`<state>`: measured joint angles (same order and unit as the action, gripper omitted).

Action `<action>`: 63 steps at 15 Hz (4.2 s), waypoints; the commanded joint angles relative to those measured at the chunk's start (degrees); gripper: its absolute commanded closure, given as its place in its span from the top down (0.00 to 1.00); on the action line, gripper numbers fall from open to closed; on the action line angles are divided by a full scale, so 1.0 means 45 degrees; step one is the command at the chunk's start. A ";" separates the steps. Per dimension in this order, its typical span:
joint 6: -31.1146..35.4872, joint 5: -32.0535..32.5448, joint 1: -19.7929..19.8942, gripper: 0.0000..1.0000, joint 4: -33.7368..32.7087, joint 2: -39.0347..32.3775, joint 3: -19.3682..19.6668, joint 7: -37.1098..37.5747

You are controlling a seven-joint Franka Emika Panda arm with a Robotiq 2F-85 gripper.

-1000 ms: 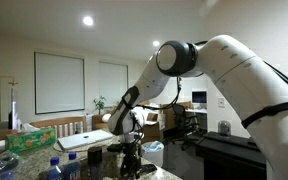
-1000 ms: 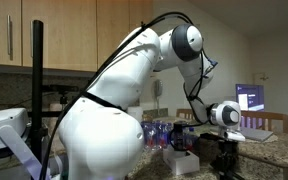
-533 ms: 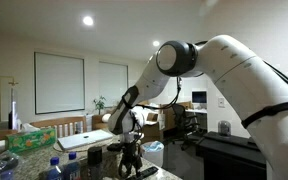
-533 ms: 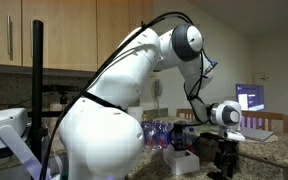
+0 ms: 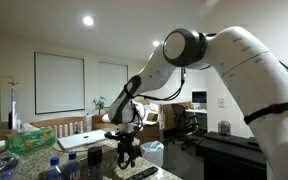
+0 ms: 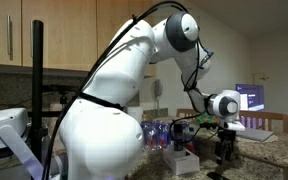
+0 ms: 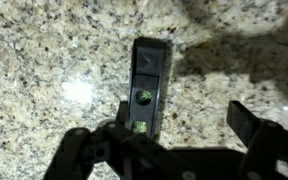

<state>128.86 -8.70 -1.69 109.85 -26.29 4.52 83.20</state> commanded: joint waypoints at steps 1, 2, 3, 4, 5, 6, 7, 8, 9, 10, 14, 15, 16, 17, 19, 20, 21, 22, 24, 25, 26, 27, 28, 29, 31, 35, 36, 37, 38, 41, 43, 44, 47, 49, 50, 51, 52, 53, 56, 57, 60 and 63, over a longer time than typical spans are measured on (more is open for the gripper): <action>0.1173 -0.0348 0.0025 1.00 0.2114 0.3050 -0.0265 -0.1237; 0.1163 -0.0076 -0.0077 1.00 0.2303 0.3695 -0.0316 -0.1496; 0.0958 -0.0016 -0.0143 1.00 0.2378 0.4314 -0.0461 -0.1787; 0.0548 0.0167 -0.0266 1.00 0.2287 0.4858 -0.0601 -0.2011; 0.0100 0.0125 -0.0346 1.00 0.2130 0.5358 -0.0806 -0.2347; -0.0501 0.0166 -0.0475 1.00 0.1861 0.5789 -0.1032 -0.2564; -0.1192 0.0063 -0.0646 1.00 0.1511 0.6139 -0.1315 -0.2771; -0.1919 0.0066 -0.0887 1.00 0.1110 0.6326 -0.1653 -0.2763; -0.2577 0.0050 -0.1136 1.00 0.0780 0.6516 -0.2019 -0.2728; -0.3258 0.0022 -0.1430 1.00 0.0275 0.6490 -0.2424 -0.2608; -0.5768 0.0132 -0.2311 1.00 -0.1366 0.5766 -0.3596 -0.2757; -0.6471 0.0324 -0.2438 1.00 -0.1657 0.5511 -0.3755 -0.2679; -0.7223 0.0509 -0.2511 1.00 -0.1985 0.5213 -0.3833 -0.2576; -0.7648 0.0763 -0.2549 1.00 -0.2173 0.4965 -0.3847 -0.2385; -0.8252 0.0884 -0.2479 1.00 -0.2575 0.4493 -0.3683 -0.2398; -0.8495 0.0814 -0.2424 1.00 -0.2751 0.4296 -0.3546 -0.2315; -0.8644 0.0699 -0.2362 1.00 -0.2882 0.4100 -0.3399 -0.2390; -0.8539 0.0671 -0.2319 1.00 -0.2898 0.3956 -0.3263 -0.2330; -0.7549 0.0729 -0.2296 1.00 -0.2575 0.3900 -0.2954 -0.1946; -0.7363 0.0741 -0.2302 1.00 -0.2493 0.3855 -0.2841 -0.1820; -0.6732 0.0786 -0.2303 1.00 -0.2114 0.3940 -0.2717 -0.1477; -0.6433 0.0802 -0.2307 1.00 -0.1950 0.3967 -0.2645 -0.1357; -0.5774 0.0825 -0.2320 1.00 -0.1551 0.4081 -0.2572 -0.1109; -0.5179 0.0846 -0.2340 1.00 -0.1213 0.4198 -0.2526 -0.0853; -0.3920 0.0947 -0.2407 1.00 -0.0425 0.4418 -0.2506 -0.0262; -0.1928 0.1850 -0.2560 1.00 0.1058 0.4804 -0.2493 0.1701; -0.1754 0.2051 -0.2556 1.00 0.1301 0.4912 -0.2485 0.2210; -0.1698 0.2257 -0.2543 1.00 0.1515 0.5026 -0.2488 0.2736; -0.1643 0.2406 -0.2506 1.00 0.1708 0.5117 -0.2497 0.3150; -0.1866 0.2617 -0.2398 1.00 0.2011 0.5484 -0.2569 0.4003; -0.1913 0.2596 -0.2335 1.00 0.2157 0.5565 -0.2613 0.4237; -0.1915 0.2565 -0.2316 1.00 0.2207 0.5608 -0.2629 0.4326; -0.1889 0.2479 -0.2283 1.00 0.2305 0.5623 -0.2663 0.4290; -0.1801 0.2340 -0.2278 1.00 0.2299 0.5535 -0.2682 0.4045; -0.1778 0.2227 -0.2284 1.00 0.2278 0.5455 -0.2704 0.3900; -0.1746 0.2112 -0.2283 0.98 0.2280 0.5407 -0.2721 0.3796; -0.1722 0.2050 -0.2282 0.90 0.2294 0.5359 -0.2737 0.3728; -0.1731 0.1975 -0.2274 0.73 0.2292 0.5305 -0.2749 0.3650; -0.1722 0.1874 -0.2270 0.56 0.2372 0.5194 -0.2776 0.3572; -0.1669 0.1883 -0.2265 0.51 0.2417 0.5184 -0.2771 0.3592; -0.0857 0.1816 -0.2199 0.32 0.2705 0.5358 -0.2720 0.3407; 0.0559 0.1142 -0.2074 0.31 0.3056 0.5529 -0.2696 0.2809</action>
<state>124.63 0.27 -12.48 120.27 -3.45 -7.27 99.85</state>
